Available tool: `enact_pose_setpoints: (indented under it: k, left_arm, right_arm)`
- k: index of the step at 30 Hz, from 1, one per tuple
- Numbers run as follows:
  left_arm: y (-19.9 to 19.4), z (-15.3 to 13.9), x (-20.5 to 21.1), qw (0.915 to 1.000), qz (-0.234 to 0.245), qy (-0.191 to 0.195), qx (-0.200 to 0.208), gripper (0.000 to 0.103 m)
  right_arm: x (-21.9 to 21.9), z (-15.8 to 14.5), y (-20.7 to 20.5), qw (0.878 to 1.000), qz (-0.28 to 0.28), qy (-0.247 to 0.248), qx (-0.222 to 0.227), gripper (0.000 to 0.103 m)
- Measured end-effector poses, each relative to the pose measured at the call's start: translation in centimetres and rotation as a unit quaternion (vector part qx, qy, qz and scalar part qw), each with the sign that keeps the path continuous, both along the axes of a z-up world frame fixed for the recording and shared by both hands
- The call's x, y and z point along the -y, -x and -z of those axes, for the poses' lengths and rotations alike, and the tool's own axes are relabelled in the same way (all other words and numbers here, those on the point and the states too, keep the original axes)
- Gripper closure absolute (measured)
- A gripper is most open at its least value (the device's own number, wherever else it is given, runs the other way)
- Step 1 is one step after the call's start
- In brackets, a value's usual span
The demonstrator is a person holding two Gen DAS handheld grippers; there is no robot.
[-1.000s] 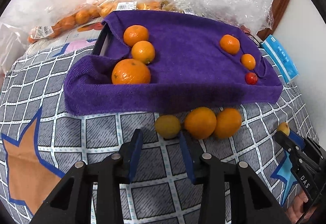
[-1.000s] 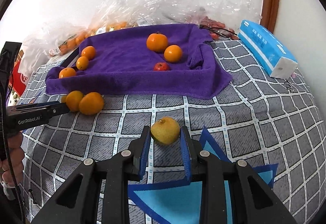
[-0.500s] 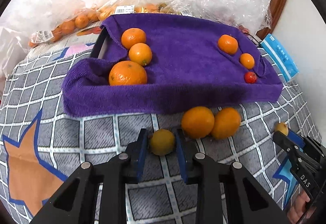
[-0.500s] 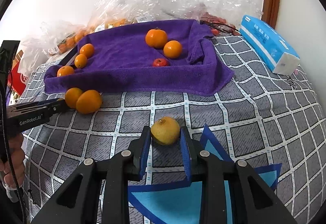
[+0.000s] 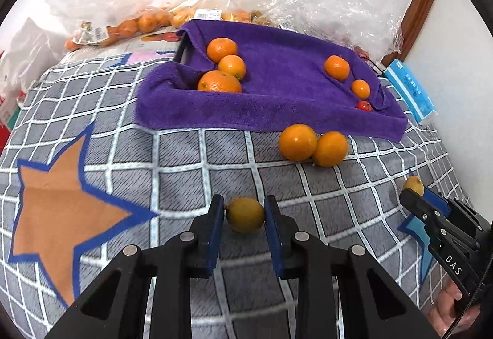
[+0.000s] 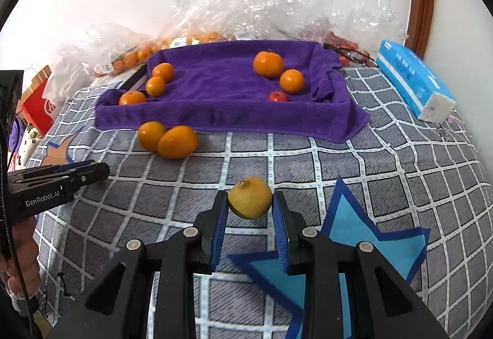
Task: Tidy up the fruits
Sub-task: 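Grasp a small yellow fruit with the right gripper while the left gripper grasps another yellow fruit, then carry the yellow fruit over the purple towel with the left gripper while the right gripper carries its fruit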
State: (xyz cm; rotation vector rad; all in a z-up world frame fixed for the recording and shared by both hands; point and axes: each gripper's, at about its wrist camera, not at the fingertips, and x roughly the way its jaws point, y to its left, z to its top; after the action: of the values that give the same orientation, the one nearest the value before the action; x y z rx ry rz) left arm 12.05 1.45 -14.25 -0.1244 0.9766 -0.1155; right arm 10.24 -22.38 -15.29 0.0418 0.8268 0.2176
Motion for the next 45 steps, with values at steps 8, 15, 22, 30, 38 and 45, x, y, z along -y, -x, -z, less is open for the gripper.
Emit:
enact_pose_setpoints:
  k: [8,15,22,30,38,45]
  left_arm:
    - [2.8,-2.5,-0.6,0.9997,-0.009,0.007,0.02,0.078]
    - [4.4,-5.4,-1.1,0.999,-0.011,0.008,0.043,0.078]
    - [5.3,-8.6,-1.5,0.9977,-0.01,0.006,0.067,0.078]
    - [5.7,-11.3,-1.2,0.996,-0.005,0.001,0.089,0.078]
    - [6.2,-13.5,-0.6,0.9934,-0.003,0.004,0.114,0.078]
    - [6.3,-14.6,-0.5,0.9921,-0.003,0.006,0.125,0.078]
  right_arm:
    - [-0.7,-2.3,2.0,1.0,-0.005,-0.001,0.018,0.074]
    - [-1.2,-5.2,2.4,0.999,0.0,-0.002,0.039,0.074]
    - [-1.5,-7.5,2.1,0.998,0.004,0.0,0.057,0.074]
    - [-1.2,-9.4,1.7,0.998,0.014,-0.001,0.059,0.074]
    - [-0.8,-11.5,1.9,0.997,0.014,0.002,0.075,0.074]
    - [-0.7,-13.0,2.1,0.996,0.012,0.006,0.087,0.074]
